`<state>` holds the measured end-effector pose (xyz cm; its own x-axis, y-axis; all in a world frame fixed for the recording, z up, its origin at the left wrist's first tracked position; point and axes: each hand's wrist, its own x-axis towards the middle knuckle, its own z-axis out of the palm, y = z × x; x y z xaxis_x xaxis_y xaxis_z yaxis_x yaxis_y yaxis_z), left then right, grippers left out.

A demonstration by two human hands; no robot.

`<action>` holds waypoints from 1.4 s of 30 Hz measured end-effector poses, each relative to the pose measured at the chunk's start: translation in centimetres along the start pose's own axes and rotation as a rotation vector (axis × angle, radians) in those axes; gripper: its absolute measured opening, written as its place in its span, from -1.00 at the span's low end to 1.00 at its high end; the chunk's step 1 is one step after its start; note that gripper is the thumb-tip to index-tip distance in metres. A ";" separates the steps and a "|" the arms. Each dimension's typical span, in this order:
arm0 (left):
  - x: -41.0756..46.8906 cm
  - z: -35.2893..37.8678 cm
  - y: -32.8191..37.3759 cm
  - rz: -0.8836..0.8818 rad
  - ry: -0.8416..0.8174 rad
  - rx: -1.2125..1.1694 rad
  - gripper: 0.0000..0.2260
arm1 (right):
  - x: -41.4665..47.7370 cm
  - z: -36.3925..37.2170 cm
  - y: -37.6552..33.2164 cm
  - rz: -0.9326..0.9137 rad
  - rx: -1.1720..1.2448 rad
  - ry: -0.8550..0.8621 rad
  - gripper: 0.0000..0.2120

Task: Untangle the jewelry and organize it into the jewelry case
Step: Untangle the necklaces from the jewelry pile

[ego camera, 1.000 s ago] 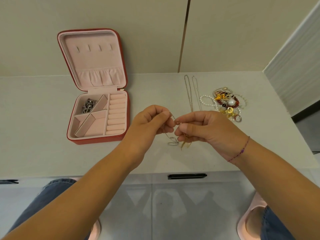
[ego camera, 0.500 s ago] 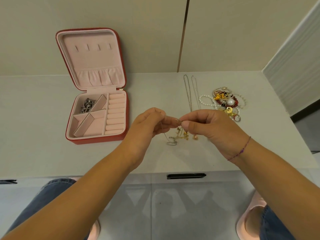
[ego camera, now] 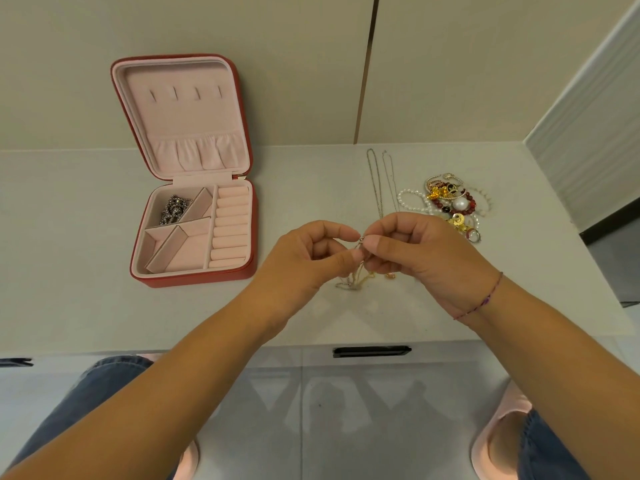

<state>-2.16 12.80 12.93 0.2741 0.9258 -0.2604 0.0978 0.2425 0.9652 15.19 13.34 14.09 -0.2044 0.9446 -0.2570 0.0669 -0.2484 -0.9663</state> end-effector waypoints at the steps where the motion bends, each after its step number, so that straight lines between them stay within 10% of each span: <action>1: 0.0 0.0 0.0 0.003 0.002 0.027 -0.84 | 0.0 0.0 0.0 -0.002 0.006 -0.002 -0.96; 42: -0.1 0.8 0.0 0.064 -0.038 0.010 -0.91 | 0.0 -0.4 -0.9 0.022 0.260 -0.038 -0.90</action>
<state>-1.44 12.45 12.91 0.3159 0.9277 -0.1990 0.0880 0.1802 0.9797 15.56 13.62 14.99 -0.2429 0.9307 -0.2733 -0.1807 -0.3202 -0.9299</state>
